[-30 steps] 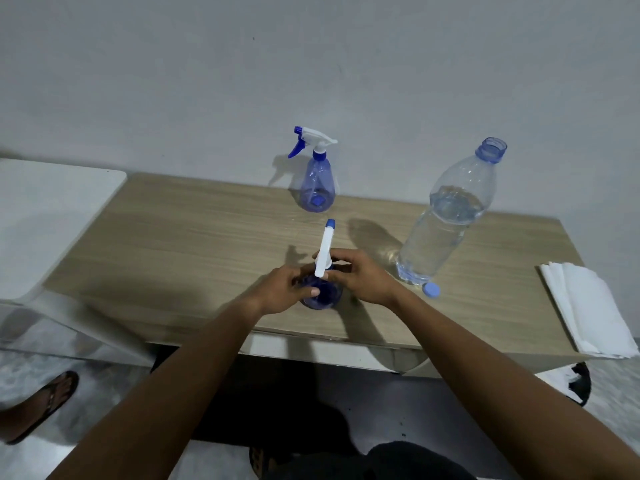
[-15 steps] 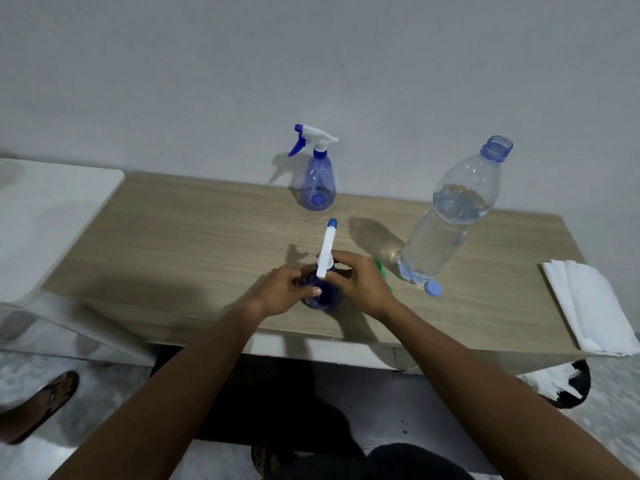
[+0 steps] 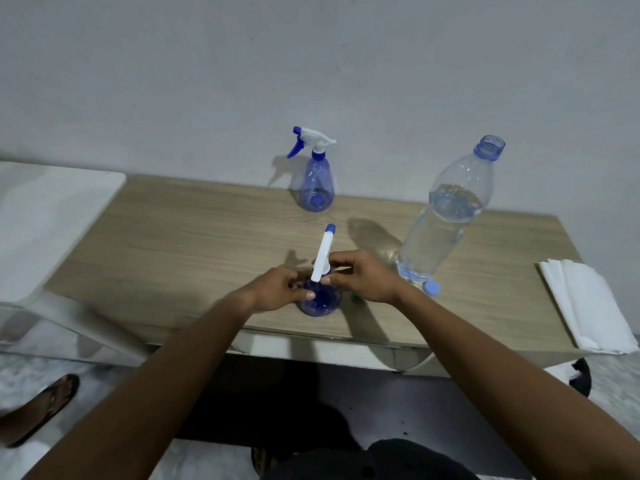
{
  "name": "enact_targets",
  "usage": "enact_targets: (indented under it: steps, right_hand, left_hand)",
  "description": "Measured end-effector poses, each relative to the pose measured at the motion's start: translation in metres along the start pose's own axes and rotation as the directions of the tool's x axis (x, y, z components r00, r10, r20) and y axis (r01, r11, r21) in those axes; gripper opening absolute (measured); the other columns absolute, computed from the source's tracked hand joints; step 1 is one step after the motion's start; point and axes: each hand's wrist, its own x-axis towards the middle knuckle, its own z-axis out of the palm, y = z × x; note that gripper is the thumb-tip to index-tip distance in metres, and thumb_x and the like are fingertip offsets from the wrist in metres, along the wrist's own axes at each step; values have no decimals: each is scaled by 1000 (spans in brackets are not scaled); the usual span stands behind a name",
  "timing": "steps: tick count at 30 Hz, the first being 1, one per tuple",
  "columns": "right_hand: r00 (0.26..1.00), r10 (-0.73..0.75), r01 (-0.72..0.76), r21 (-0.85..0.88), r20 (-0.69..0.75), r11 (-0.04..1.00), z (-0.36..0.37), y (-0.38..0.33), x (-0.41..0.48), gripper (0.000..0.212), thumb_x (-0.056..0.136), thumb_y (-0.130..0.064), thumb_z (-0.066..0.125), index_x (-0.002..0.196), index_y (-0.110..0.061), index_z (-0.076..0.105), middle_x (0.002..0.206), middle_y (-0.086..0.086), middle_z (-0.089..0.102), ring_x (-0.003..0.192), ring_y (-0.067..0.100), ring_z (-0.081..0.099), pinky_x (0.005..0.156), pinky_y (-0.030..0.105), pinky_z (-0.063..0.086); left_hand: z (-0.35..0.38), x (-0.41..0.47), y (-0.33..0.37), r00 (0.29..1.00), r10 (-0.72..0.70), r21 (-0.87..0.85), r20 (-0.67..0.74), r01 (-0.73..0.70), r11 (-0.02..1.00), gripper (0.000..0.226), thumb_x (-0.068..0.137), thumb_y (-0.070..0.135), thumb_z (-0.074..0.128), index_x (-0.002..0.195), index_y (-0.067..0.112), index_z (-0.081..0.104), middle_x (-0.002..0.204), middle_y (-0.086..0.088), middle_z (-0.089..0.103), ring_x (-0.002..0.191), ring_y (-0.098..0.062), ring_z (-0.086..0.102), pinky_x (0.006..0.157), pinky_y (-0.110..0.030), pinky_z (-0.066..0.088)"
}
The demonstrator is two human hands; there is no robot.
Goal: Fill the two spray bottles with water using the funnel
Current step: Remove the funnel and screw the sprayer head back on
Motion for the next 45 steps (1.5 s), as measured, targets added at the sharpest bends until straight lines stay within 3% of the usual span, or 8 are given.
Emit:
enact_targets:
  steps: [8, 13, 17, 20, 26, 33, 38, 45]
  right_hand:
    - [972, -75, 48, -123, -221, 991, 28, 8, -10, 17, 91, -12, 71, 106, -14, 78, 99, -2, 78, 94, 15, 73, 89, 39, 58]
    - [957, -70, 48, -84, -280, 995, 39, 10, -15, 18, 90, -17, 72, 107, -18, 74, 100, -6, 77, 96, 12, 72, 89, 43, 57]
    - [883, 38, -34, 18, -468, 999, 46, 3, -14, 56, 71, -27, 89, 117, -25, 56, 118, -10, 61, 103, 14, 67, 86, 39, 59]
    - [919, 23, -42, -40, -394, 998, 47, -5, -5, 83, 71, -27, 90, 140, -32, 43, 135, -8, 52, 106, 11, 63, 85, 28, 55]
    - [922, 172, -116, 178, -348, 977, 45, -17, 10, 70, 70, -33, 92, 132, -22, 61, 118, -5, 67, 110, 18, 67, 96, 38, 56]
    - [904, 292, -144, 422, -313, 895, 50, -43, 16, 30, 82, -20, 85, 100, -34, 65, 106, -1, 70, 78, 7, 70, 60, 17, 55]
    - [900, 348, -203, 454, -263, 867, 51, -45, 13, 31, 81, -23, 85, 108, -18, 71, 93, 4, 74, 81, 15, 69, 74, 29, 58]
    - [909, 395, -283, 503, -130, 817, 49, -24, 13, 27, 85, -24, 81, 109, -15, 74, 91, 5, 73, 86, 22, 67, 86, 40, 55]
  left_hand:
    - [10, -3, -10, 998, -16, 16, -64, 17, 1000, 33, 72, 61, 70, 104, 65, 65, 97, 13, 76, 97, -12, 71, 94, -47, 55]
    - [15, -13, -1, 994, 10, -21, -106, -12, 1000, 32, 77, 49, 71, 106, 61, 66, 99, 14, 77, 96, -7, 72, 93, -45, 56]
    - [17, -13, -10, 993, -20, 2, -115, 21, 1000, 35, 68, 57, 66, 103, 53, 71, 95, 15, 76, 94, -8, 72, 91, -46, 57]
    - [15, -16, -8, 992, -39, -24, -119, 36, 999, 22, 68, 48, 68, 89, 43, 73, 88, 11, 76, 88, -10, 72, 88, -48, 57]
    - [4, -21, -14, 996, -31, -218, -79, 13, 976, 26, 80, 30, 80, 105, 24, 78, 98, 3, 79, 97, -14, 74, 97, -43, 56]
    - [-15, -19, -10, 999, -18, -342, 44, 31, 939, 29, 86, 27, 77, 114, 21, 77, 102, 2, 78, 103, -11, 71, 98, -34, 55]
    - [-17, -16, -6, 987, -95, -353, 127, 135, 926, 21, 86, 26, 78, 107, 21, 79, 77, 8, 72, 74, -6, 64, 75, -24, 55]
    - [-19, -17, -13, 966, -166, -332, 197, 225, 916, 26, 82, 39, 79, 105, 26, 78, 94, -4, 79, 84, -20, 74, 90, -37, 59]
